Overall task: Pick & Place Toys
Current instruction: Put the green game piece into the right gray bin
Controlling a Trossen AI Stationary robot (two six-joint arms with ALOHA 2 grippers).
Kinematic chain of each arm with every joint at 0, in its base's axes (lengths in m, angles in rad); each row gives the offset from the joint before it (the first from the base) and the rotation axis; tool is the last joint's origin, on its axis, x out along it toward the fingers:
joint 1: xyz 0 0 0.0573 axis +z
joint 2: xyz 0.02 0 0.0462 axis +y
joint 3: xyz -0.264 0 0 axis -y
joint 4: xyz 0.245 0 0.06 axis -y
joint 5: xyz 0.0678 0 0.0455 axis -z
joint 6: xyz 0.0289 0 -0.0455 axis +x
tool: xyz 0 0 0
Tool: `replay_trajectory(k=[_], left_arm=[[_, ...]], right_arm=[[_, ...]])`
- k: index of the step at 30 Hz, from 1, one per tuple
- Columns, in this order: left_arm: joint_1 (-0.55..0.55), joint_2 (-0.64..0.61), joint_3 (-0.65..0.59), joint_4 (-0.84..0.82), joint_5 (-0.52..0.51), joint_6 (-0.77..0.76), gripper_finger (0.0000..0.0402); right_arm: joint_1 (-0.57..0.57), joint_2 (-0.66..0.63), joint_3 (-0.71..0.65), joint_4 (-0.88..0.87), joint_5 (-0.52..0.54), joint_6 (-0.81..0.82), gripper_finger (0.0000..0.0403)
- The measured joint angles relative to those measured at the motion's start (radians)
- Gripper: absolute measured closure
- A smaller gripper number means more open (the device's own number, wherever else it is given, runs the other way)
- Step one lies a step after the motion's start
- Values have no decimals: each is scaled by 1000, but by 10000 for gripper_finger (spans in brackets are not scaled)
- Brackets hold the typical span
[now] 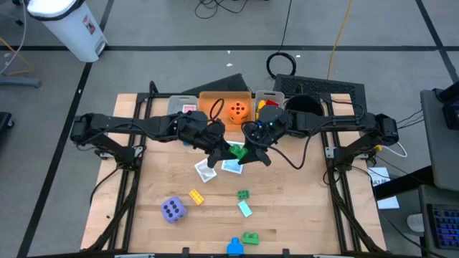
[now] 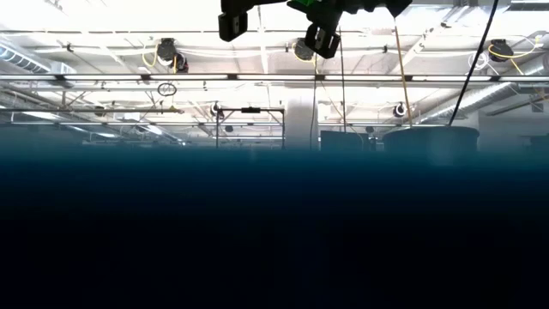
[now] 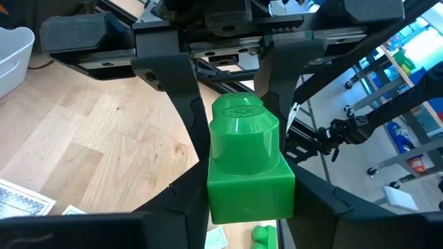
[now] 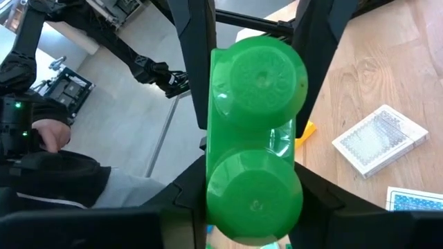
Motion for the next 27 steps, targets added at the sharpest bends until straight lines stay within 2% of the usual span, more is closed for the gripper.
replay_trajectory(k=[7, 16, 27], left_arm=[[20, 0, 0, 4, 27, -41, 207], [103, -19, -1, 25, 223, -72, 158], [233, -166, 1, 25, 233, -34, 151]], right_arm=[[0, 0, 0, -3, 0, -3, 275], [-23, 0, 0, 3, 0, 11, 278], [-154, -25, 0, -4, 1, 44, 274]])
